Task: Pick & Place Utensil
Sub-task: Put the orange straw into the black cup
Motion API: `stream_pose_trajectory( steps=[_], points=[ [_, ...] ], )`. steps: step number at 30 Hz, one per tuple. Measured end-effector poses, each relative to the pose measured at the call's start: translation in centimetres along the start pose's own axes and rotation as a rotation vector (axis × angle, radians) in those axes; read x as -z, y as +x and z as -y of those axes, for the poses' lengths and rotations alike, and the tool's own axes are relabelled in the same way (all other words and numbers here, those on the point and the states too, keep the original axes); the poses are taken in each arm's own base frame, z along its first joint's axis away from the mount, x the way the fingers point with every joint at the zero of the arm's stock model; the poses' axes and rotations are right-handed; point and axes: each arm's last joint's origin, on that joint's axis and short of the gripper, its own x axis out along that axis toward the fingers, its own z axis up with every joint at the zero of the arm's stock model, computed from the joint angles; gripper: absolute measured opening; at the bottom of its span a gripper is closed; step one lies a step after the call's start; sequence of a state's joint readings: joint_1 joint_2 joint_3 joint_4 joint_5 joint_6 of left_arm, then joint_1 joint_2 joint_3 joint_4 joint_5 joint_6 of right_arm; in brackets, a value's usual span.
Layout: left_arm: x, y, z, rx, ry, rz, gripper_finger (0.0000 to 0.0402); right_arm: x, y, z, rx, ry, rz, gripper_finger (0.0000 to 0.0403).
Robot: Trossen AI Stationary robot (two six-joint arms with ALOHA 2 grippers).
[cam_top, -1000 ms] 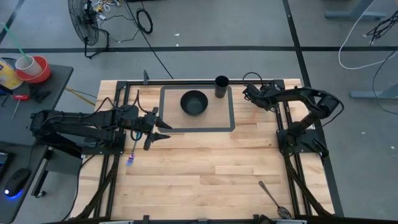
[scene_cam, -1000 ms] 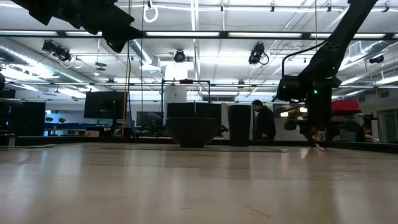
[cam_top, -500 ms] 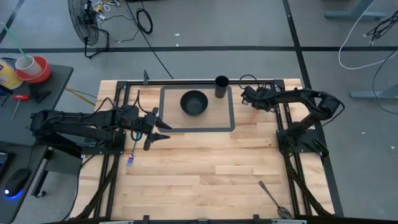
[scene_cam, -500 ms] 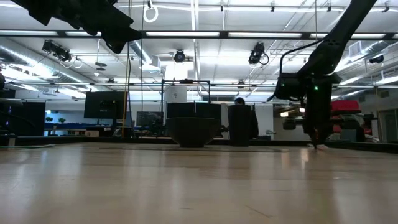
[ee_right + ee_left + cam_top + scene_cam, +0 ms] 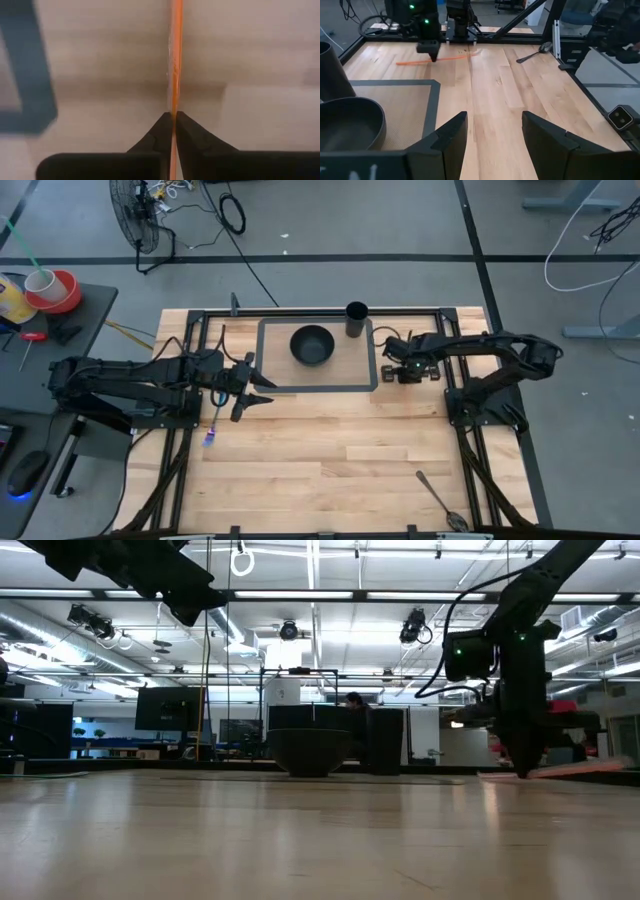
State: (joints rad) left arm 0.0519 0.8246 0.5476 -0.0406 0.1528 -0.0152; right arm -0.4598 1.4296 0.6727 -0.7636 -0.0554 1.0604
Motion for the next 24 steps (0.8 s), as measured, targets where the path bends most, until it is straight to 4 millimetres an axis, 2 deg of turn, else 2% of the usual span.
stream_pose_trajectory(
  steps=[6, 13, 19, 24],
  points=[
    [0.0, 0.0, 0.0, -0.002, 0.001, 0.004, 0.0194, 0.7, 0.0, -0.5, 0.000, -0.039, 0.021, 0.0051],
    [-0.1, 0.0, 0.0, -0.001, 0.002, 0.013, 0.0194, -0.7, 0.0, -1.1, -0.054, -0.040, 0.168, 0.0100],
    [-0.1, 0.0, 0.0, -0.002, -0.003, 0.015, 0.0194, -2.2, 1.0, -0.7, 0.011, -0.046, 0.203, 0.0098],
    [-0.1, 0.0, 0.0, -0.001, -0.005, 0.014, 0.0194, -2.4, 1.1, -0.7, 0.013, -0.058, 0.195, 0.0083]
  ],
)
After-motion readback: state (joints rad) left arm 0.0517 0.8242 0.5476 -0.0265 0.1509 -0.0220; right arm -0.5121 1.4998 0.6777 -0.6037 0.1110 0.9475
